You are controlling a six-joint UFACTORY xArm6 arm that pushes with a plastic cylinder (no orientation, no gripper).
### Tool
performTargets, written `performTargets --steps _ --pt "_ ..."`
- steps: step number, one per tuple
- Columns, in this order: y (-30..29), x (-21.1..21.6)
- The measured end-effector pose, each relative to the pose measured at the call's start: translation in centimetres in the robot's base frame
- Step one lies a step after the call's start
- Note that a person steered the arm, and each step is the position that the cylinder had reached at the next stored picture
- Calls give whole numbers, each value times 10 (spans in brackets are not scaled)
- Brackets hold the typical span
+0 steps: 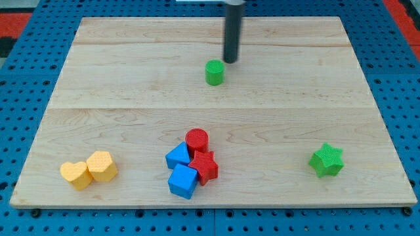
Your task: Push the green circle into the green star
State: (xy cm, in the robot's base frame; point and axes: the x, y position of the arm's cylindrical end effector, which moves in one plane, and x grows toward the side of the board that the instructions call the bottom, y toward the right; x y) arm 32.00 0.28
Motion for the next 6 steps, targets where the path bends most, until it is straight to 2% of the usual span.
performTargets --steps 1,2,3,4,5,6 --pt "-80 -2" --pt "-52 19" --pt "3 21" --pt "8 52" --pt "44 88" --pt "110 115"
